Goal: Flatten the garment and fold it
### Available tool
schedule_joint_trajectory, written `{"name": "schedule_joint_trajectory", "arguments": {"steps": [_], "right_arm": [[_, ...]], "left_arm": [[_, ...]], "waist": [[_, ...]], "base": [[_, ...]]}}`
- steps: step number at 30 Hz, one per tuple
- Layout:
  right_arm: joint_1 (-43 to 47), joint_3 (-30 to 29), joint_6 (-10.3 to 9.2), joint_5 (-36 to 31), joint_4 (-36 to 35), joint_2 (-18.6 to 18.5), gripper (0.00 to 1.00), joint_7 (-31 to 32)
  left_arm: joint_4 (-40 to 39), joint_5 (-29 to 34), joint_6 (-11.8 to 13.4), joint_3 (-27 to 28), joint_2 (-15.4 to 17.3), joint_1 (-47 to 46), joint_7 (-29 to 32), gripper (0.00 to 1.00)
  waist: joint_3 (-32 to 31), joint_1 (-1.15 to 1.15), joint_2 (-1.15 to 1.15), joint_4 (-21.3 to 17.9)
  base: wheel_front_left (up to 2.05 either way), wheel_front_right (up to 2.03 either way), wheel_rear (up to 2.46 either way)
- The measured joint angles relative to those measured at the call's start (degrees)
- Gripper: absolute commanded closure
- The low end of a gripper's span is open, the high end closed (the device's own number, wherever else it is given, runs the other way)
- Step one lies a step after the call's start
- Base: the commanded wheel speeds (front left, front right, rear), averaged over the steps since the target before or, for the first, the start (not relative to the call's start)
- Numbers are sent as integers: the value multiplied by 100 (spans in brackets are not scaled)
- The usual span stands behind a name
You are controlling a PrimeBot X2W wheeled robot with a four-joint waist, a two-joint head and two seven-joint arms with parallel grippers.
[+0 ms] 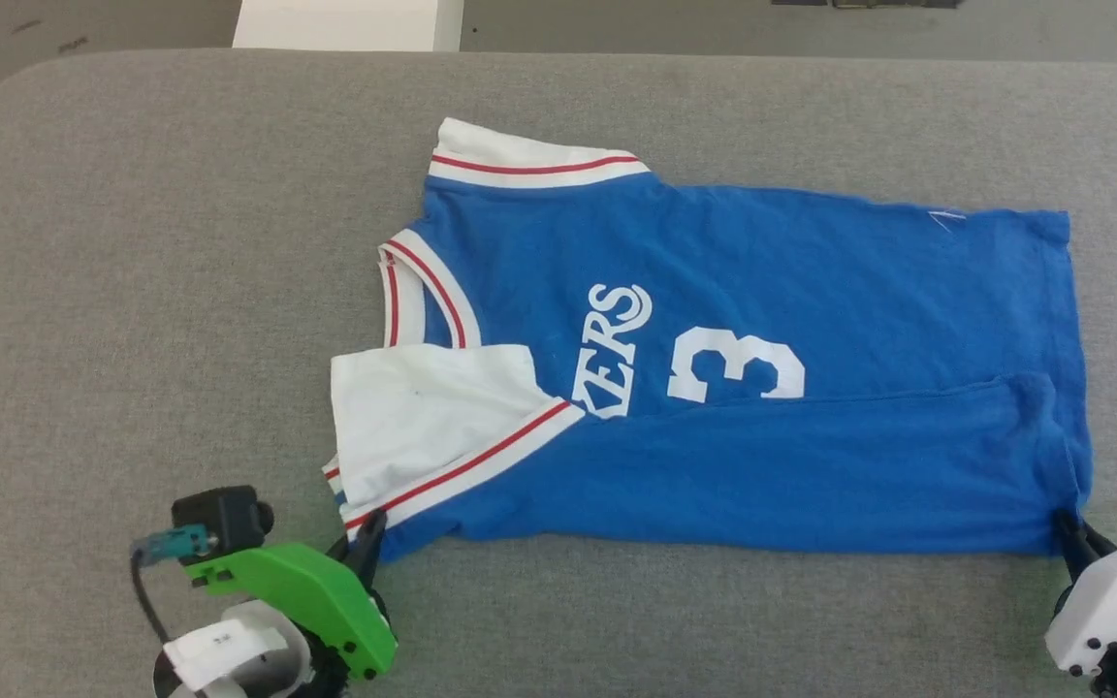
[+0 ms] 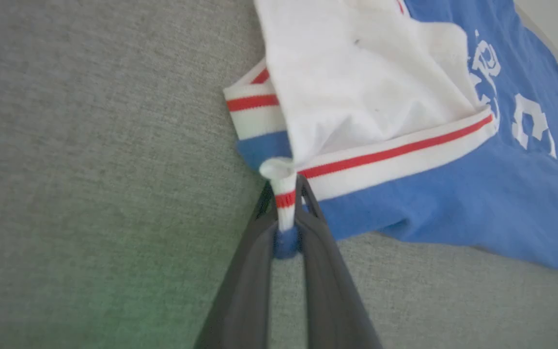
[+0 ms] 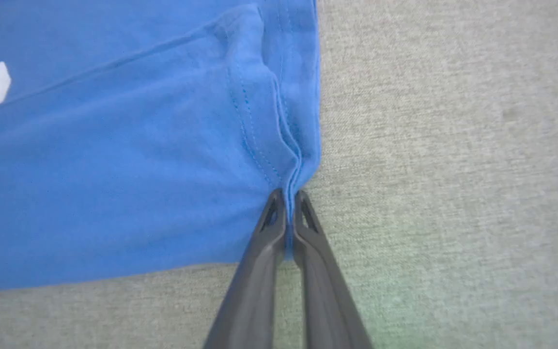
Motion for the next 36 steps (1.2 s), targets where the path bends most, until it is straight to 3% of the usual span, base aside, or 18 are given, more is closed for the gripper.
{"name": "schedule_joint_trajectory", "arguments": {"steps": [1,5,14,23,24,25,26,27,28,30,36], "right_arm": [[2,-22,0,89,-175,-22,100,3],[34,-146,1,272,-571,-22,100,123],[680,-708,2,549,-1570,129,100,744],[1089,-772,2,706,-1479,198,100,817],[1088,-720,1,749,-1385,199,89,793],[1085,-677,1,801,-1281,201,74,735],[1082,-643,1,805,-1205,200,61,679],[1082,-600,0,804,-1113,199,30,621],[1081,-567,-1,804,-1029,199,0,577],[1072,-516,-1,804,-895,199,0,497],[1046,-555,-1,803,-824,199,0,390]], "left_arm": [[-58,-342,-58,203,-5,103,10,100],[-386,-605,-102,392,43,382,141,100],[-1352,-966,-82,371,181,1380,705,100],[-1350,-1152,-21,274,85,1765,804,100],[-1232,-1155,-34,254,71,1741,784,83],[-1089,-1167,-53,240,52,1718,775,78],[-972,-1161,-64,227,45,1689,742,61],[-812,-1152,-70,227,42,1630,708,40],[-670,-1149,-71,226,42,1562,681,35],[-444,-1126,-98,216,44,1446,635,0],[-275,-1102,-185,302,46,1303,438,0]], "waist": [[-81,0,0,-28],[-244,0,0,-51],[-698,0,0,-57],[-672,0,0,-44],[-659,0,0,-37],[-647,0,0,-29],[-638,0,0,-23],[-629,0,0,-17],[-625,0,0,-13],[-626,0,0,-6],[-657,0,0,0]], "base": [[0,0,0],[0,0,0],[0,0,0],[0,0,0],[0,0,0],[0,0,0],[0,0,0],[0,0,0],[0,0,0],[0,0,0],[0,0,0]]}}
